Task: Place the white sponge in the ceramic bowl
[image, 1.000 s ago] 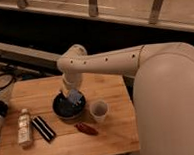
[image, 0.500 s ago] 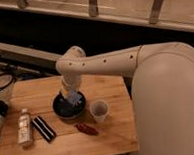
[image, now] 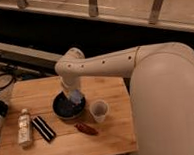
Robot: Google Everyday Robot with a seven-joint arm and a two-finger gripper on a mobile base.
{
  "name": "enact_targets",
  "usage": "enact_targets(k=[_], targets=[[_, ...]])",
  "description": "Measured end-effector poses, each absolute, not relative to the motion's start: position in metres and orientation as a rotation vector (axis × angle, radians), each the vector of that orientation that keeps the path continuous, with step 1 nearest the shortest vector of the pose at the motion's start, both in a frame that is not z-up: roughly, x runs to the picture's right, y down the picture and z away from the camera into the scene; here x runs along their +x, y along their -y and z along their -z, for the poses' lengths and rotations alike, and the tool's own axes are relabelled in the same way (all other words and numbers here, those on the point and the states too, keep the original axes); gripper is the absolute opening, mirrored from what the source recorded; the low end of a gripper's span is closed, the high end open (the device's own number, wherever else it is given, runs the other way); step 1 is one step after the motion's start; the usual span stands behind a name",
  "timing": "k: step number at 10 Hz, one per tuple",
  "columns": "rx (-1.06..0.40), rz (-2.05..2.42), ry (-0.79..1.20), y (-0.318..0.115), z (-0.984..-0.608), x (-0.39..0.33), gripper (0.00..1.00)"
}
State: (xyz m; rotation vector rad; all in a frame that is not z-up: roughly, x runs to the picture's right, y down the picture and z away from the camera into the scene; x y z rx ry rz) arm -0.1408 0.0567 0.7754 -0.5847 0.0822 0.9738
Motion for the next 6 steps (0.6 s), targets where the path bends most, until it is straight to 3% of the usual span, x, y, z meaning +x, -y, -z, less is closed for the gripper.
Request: enact_targets(k=[2, 3, 6], targets=[[-0.585, -0.971, -0.082, -0.0590, -0.7778, -0.1411, 0.71], [-0.588, -0.964, -0.082, -0.0623, -0.7794, -0.1435, 0.70], [-0.587, -0.961, -0.079, -0.0635, -0.7795, -0.1458, 0.52]])
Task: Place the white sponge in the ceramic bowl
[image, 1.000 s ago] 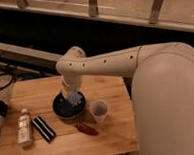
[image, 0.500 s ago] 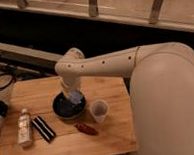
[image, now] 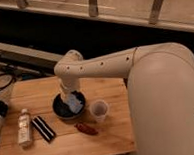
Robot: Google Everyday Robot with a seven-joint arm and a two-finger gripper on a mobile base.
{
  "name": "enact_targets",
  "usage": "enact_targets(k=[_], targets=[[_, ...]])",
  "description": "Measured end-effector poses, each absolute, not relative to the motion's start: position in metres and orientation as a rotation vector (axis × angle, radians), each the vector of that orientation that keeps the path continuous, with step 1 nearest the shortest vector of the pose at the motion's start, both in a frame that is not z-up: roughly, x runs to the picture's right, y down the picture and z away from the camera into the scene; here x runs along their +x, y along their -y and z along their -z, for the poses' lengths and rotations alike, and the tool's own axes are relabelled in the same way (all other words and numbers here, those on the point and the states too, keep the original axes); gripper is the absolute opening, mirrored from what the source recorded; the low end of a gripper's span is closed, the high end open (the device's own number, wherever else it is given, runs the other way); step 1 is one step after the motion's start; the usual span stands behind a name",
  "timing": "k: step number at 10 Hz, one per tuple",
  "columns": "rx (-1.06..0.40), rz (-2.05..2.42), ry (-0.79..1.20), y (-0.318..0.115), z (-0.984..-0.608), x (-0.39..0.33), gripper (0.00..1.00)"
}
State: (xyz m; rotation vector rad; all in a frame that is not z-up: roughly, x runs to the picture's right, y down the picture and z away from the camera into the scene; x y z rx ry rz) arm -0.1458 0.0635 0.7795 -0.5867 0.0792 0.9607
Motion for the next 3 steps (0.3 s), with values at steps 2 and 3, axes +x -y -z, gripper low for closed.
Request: enact_targets(k=[2, 3], targets=[[-0.587, -0.955, -0.079, -0.0660, -0.7813, -0.1475, 0.63], [-0.588, -0.952, -0.077, -0.0667, -0.7810, -0.1498, 0.71]])
